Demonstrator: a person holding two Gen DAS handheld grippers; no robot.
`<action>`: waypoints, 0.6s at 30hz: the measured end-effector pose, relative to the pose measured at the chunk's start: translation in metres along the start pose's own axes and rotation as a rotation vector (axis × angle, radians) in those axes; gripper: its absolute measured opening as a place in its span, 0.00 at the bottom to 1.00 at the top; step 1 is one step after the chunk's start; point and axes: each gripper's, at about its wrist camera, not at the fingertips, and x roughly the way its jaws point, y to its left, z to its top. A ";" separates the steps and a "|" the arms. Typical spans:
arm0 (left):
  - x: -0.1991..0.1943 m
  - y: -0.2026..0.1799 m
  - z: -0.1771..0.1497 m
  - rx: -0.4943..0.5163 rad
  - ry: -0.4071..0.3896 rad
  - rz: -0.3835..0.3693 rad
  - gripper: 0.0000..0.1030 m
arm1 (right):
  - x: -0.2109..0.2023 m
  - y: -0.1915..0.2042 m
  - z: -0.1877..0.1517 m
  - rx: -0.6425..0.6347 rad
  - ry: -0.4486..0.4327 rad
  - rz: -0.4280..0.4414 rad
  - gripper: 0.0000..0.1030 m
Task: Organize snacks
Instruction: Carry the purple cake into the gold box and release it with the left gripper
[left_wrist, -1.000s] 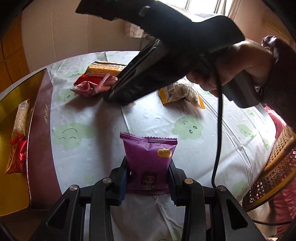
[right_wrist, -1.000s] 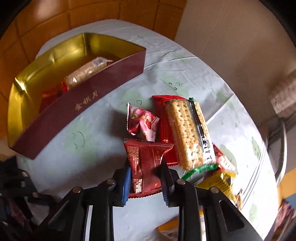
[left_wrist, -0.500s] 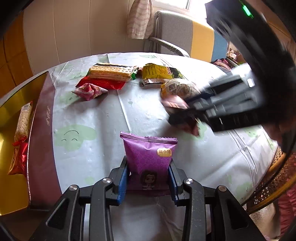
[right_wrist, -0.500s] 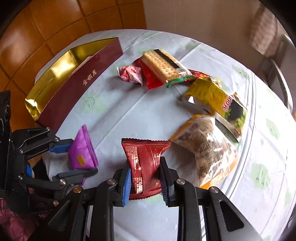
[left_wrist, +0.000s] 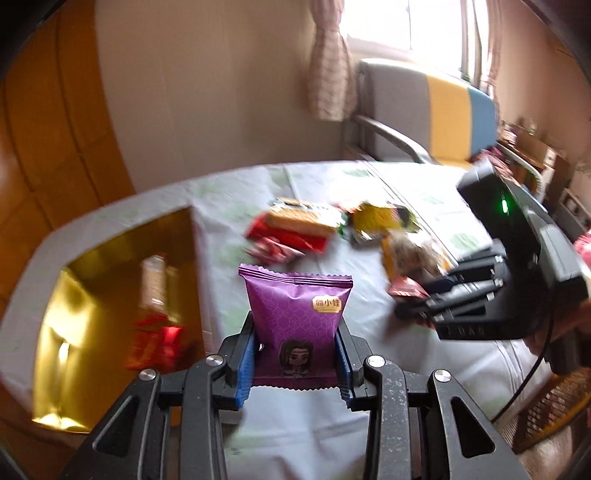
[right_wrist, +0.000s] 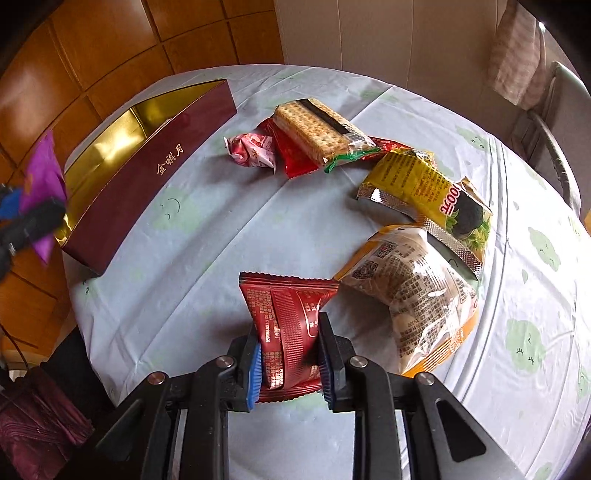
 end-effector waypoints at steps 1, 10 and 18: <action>-0.005 0.003 0.002 -0.005 -0.011 0.023 0.36 | 0.000 0.000 0.000 0.000 -0.001 0.000 0.24; -0.030 0.037 0.009 -0.062 -0.069 0.205 0.36 | 0.003 0.001 -0.001 -0.015 0.007 -0.010 0.25; -0.043 0.057 0.006 -0.097 -0.088 0.275 0.36 | 0.003 0.001 -0.002 -0.017 0.004 -0.014 0.25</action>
